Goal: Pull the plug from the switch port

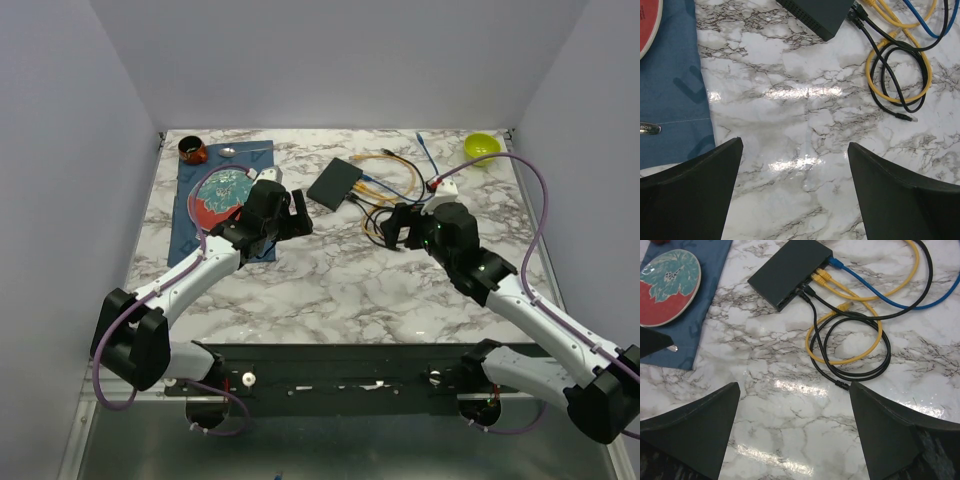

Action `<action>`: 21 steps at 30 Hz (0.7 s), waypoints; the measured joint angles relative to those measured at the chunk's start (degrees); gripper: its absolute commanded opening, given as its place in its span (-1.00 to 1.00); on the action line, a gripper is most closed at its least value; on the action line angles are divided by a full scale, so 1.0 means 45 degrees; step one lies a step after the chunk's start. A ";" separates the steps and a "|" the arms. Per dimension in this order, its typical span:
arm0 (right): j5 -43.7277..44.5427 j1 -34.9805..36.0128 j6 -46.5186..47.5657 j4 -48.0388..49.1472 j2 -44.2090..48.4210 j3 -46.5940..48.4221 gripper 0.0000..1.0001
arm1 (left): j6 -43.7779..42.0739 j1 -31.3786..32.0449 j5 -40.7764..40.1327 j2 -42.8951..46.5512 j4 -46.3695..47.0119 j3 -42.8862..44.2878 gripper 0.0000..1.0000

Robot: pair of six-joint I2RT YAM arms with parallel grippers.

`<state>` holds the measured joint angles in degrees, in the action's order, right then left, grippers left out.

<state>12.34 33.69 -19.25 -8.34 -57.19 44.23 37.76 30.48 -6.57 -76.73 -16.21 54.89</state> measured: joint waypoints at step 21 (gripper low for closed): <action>0.0287 0.0000 -0.0719 -0.0180 -0.0267 0.0015 1.00 | 0.0408 0.0000 -0.1098 -0.2453 -0.0899 0.2628 0.69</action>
<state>13.63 33.69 -22.48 -9.15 -58.39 44.29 39.59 30.48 -11.51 -87.77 -20.25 66.72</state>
